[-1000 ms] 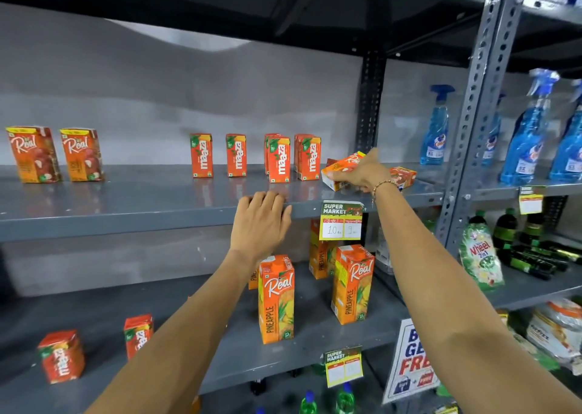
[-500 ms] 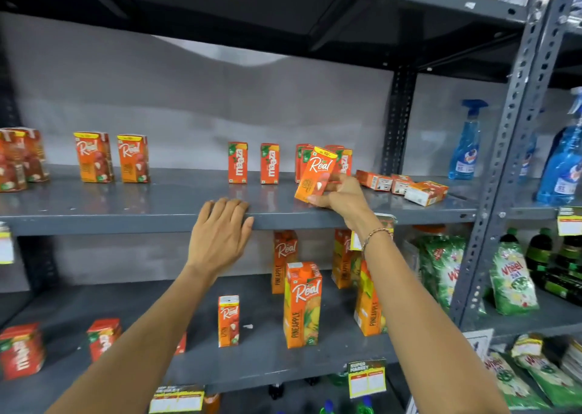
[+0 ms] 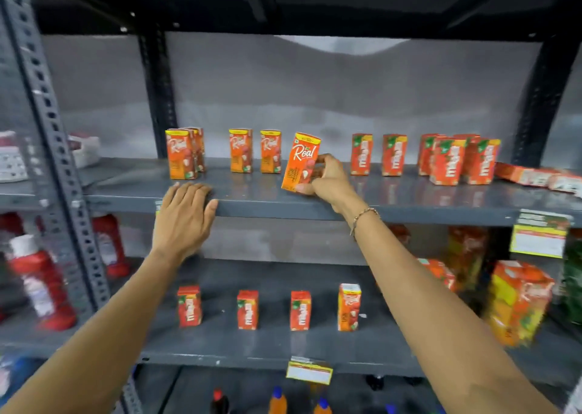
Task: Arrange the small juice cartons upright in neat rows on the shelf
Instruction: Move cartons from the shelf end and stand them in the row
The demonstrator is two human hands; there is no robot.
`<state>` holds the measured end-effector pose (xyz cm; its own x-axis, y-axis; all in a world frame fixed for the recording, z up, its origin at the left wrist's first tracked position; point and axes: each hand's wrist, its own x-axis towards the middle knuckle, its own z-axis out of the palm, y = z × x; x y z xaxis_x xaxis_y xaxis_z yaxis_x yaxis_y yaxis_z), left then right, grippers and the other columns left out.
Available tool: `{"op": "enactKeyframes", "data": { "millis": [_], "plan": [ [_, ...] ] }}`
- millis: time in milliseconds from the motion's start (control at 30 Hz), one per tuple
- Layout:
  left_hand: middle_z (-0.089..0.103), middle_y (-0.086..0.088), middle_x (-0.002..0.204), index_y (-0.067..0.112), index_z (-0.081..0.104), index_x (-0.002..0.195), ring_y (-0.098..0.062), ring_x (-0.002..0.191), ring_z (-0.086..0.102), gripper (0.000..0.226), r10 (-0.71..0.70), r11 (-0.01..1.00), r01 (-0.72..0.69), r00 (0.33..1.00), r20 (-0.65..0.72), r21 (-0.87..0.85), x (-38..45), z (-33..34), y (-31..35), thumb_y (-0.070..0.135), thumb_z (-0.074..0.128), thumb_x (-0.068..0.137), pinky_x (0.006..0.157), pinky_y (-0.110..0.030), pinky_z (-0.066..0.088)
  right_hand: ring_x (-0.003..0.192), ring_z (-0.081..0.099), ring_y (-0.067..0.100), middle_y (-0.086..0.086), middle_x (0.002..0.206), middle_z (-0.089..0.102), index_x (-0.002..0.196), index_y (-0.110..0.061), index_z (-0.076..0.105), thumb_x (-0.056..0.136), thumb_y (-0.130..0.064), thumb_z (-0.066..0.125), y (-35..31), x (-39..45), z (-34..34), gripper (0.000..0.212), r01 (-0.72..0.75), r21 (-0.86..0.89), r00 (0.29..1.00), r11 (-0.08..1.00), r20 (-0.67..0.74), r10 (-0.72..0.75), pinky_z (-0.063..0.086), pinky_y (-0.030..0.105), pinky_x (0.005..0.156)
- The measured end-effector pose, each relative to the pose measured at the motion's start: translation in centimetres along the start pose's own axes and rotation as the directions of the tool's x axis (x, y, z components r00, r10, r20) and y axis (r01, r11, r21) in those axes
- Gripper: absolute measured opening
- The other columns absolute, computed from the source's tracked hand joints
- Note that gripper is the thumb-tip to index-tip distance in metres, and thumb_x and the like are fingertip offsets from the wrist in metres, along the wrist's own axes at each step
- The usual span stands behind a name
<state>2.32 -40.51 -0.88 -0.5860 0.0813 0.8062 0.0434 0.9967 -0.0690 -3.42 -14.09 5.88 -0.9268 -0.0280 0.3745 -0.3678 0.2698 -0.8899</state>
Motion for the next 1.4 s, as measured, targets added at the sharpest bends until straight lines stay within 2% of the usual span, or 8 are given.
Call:
{"op": "enactKeyframes", "data": {
  "millis": [67,267,367,500,800,933,1167,1400],
  "plan": [
    [0.066,-0.014,0.109,0.005,0.061,0.109,-0.035,0.104,0.060,0.045,-0.005,1.000,0.005,1.000,0.010,0.010,0.0,0.0,-3.3,0.035,0.029,0.096,0.104,-0.043,0.033,0.078,0.058,0.008,-0.010,0.083,0.059,0.111,-0.018,0.048,0.059,-0.003,0.084,-1.0,0.7,3.2,0.064,0.000,-0.025,1.000,1.000,0.004,0.000,0.047,0.016,0.062],
    [0.065,-0.011,0.102,0.008,0.058,0.105,-0.032,0.096,0.060,0.044,0.048,0.997,-0.049,0.998,-0.027,-0.053,-0.1,1.2,-8.9,0.036,0.025,0.098,0.095,-0.037,0.034,0.091,0.055,0.014,0.003,0.104,0.063,0.102,-0.019,0.046,0.059,0.005,0.082,-3.0,3.6,10.9,0.061,-0.020,0.034,0.999,0.999,0.033,0.018,0.048,0.029,0.083],
    [0.065,-0.010,0.095,0.007,0.060,0.098,-0.032,0.083,0.060,0.044,0.076,0.995,-0.081,0.992,-0.098,-0.049,0.2,2.0,-9.2,0.035,0.027,0.097,0.081,-0.035,0.032,0.097,0.055,0.015,0.001,0.104,0.061,0.111,-0.015,0.049,0.061,0.001,0.082,-3.3,4.9,13.5,0.062,-0.023,-0.040,1.000,0.999,0.014,0.024,0.047,0.028,0.086],
    [0.065,-0.008,0.090,0.007,0.062,0.093,-0.028,0.074,0.058,0.055,0.090,0.995,-0.098,0.979,-0.185,-0.035,0.2,2.8,-9.5,0.039,0.018,0.100,0.075,-0.034,0.033,0.117,0.055,0.022,0.005,0.126,0.060,0.125,-0.013,0.047,0.067,-0.002,0.079,-3.9,6.5,15.9,0.067,-0.022,-0.162,0.999,0.987,0.021,0.026,0.046,0.036,0.099],
    [0.066,-0.006,0.088,0.007,0.065,0.091,-0.027,0.071,0.058,0.056,0.135,0.991,-0.135,0.958,-0.251,0.015,0.3,3.6,-9.9,0.037,0.018,0.100,0.072,-0.033,0.034,0.118,0.055,0.023,0.004,0.127,0.059,0.131,-0.018,0.041,0.068,-0.008,0.081,-4.3,7.4,17.7,0.075,-0.033,-0.260,0.995,0.965,0.085,0.057,0.047,0.029,0.090],
    [0.066,-0.007,0.091,0.007,0.065,0.094,-0.027,0.074,0.059,0.054,0.150,0.988,-0.154,0.964,-0.221,0.001,0.1,3.2,-9.8,0.036,0.020,0.100,0.075,-0.033,0.035,0.120,0.054,0.023,0.005,0.130,0.058,0.131,-0.015,0.043,0.072,-0.017,0.079,-4.0,6.2,16.6,0.069,-0.006,-0.261,0.993,0.965,0.111,0.036,0.046,0.041,0.101],
    [0.069,-0.005,0.079,0.010,0.068,0.083,-0.024,0.075,0.059,0.050,-0.098,0.976,0.051,0.971,-0.218,-0.213,0.1,1.8,-7.3,0.028,0.024,0.099,0.075,-0.035,0.040,0.084,0.063,0.012,0.005,0.103,0.071,0.098,-0.013,0.067,0.084,-0.012,0.063,-2.4,1.4,7.8,0.014,0.194,-0.343,0.931,0.919,-0.231,-0.283,0.047,0.019,0.079],
    [0.072,-0.005,0.097,0.012,0.070,0.097,-0.026,0.090,0.065,0.036,0.026,0.983,-0.056,0.985,-0.172,-0.173,0.9,2.1,5.4,0.025,0.037,0.096,0.097,-0.043,0.043,0.086,0.062,0.011,0.004,0.098,0.070,0.099,-0.009,0.070,0.086,-0.010,0.062,0.8,-2.7,-4.2,0.015,0.160,-0.457,0.850,0.875,-0.387,-0.357,0.046,0.019,0.079]
  ]
}}
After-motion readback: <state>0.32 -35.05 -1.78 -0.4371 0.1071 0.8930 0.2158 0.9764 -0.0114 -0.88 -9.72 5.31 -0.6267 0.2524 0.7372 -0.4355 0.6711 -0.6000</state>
